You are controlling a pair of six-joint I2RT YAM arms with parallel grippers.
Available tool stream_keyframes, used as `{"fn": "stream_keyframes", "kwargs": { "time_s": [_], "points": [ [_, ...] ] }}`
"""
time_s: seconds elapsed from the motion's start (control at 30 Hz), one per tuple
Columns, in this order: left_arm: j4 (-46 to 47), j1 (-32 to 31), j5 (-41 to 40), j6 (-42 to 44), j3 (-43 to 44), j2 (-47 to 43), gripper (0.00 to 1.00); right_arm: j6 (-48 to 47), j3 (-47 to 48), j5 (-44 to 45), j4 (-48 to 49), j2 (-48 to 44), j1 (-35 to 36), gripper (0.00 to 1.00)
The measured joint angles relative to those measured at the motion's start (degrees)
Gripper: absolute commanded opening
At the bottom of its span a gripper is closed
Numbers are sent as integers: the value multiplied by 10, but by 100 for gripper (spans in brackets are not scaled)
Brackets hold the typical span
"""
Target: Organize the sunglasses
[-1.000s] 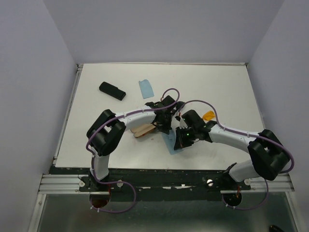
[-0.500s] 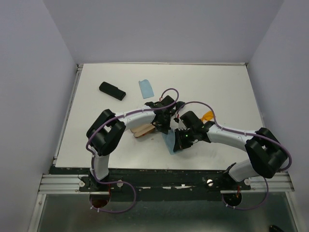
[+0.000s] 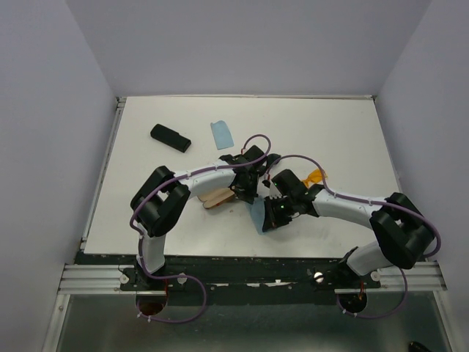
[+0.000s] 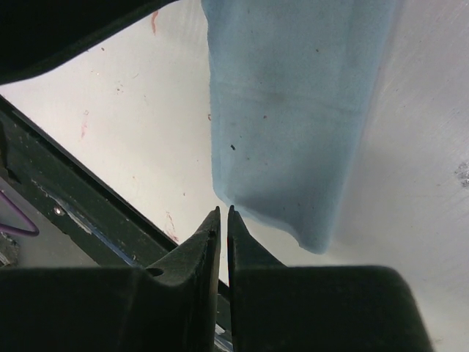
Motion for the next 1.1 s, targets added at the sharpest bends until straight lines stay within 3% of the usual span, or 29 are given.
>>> {"fn": "stream_keyframes", "kwargs": {
  "time_s": [0.33, 0.53, 0.67, 0.77, 1.1],
  "points": [
    [-6, 0, -6, 1, 0, 0, 0, 2, 0, 0, 3, 7, 4, 17],
    [-24, 0, -29, 2, 2, 0, 21, 7, 0, 14, 3, 3, 4, 22],
    [-30, 0, -40, 7, 4, 0, 41, 19, 0, 37, 3, -24, 4, 24],
    [-32, 0, -43, 13, 4, 0, 45, 35, 0, 64, 3, -56, 4, 26],
    [-36, -12, -41, 24, 10, -29, 41, 77, -29, 97, 6, -99, 4, 25]
  ]
}}
